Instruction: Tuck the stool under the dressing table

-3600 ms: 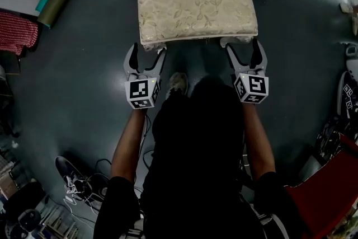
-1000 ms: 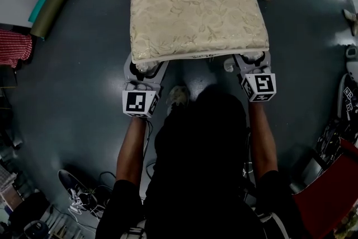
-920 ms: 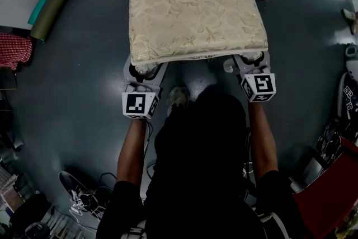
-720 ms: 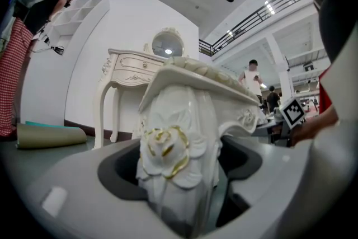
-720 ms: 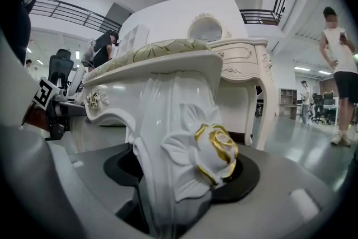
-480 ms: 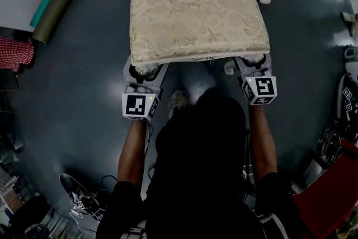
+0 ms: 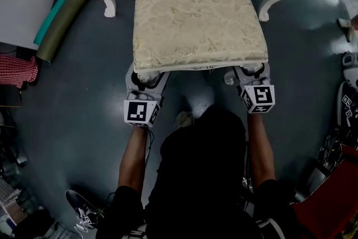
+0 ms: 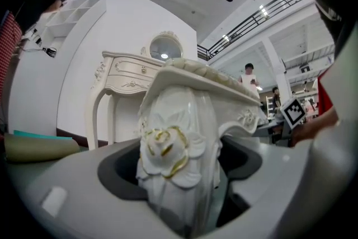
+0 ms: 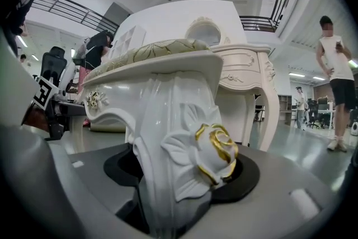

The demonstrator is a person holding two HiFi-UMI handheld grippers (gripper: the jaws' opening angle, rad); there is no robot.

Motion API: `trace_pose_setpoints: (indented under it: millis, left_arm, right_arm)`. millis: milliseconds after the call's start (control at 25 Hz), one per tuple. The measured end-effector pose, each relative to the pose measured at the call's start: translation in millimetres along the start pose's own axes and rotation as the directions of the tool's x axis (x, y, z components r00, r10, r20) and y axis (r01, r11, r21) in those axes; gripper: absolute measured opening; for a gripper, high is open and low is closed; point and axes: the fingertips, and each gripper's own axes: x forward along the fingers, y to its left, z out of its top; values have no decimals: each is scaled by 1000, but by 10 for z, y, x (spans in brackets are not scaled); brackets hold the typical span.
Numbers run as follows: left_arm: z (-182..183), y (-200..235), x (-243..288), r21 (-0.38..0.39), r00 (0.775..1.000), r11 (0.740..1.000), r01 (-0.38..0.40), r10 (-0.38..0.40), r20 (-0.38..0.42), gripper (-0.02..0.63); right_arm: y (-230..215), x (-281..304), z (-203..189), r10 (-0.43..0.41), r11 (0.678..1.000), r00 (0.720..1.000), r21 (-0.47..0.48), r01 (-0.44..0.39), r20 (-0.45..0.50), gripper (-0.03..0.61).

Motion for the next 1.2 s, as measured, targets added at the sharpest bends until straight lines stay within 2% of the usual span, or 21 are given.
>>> trace_pose_setpoints:
  millis: [120, 360, 760, 1200]
  left_arm:
    - [-23, 30, 56, 16, 1000, 1000, 7, -7, 12, 380]
    - [82, 42, 9, -10, 1000, 1000, -24, 24, -2, 380]
    - [64, -36, -140, -23, 999, 999, -32, 32, -17, 380]
    - [-70, -96, -476, -20, 998, 1000, -21, 23, 66, 380]
  right_arm:
    - [-8, 49, -38, -10, 1000, 1000, 6, 10, 16, 333]
    - [-4, 78, 117, 23, 1000, 1000, -7, -23, -8, 334]
    - [43, -74, 97, 25, 1000, 999, -12, -26, -37, 333]
    - [258, -370, 34, -1, 998, 1000, -61, 1, 10, 333]
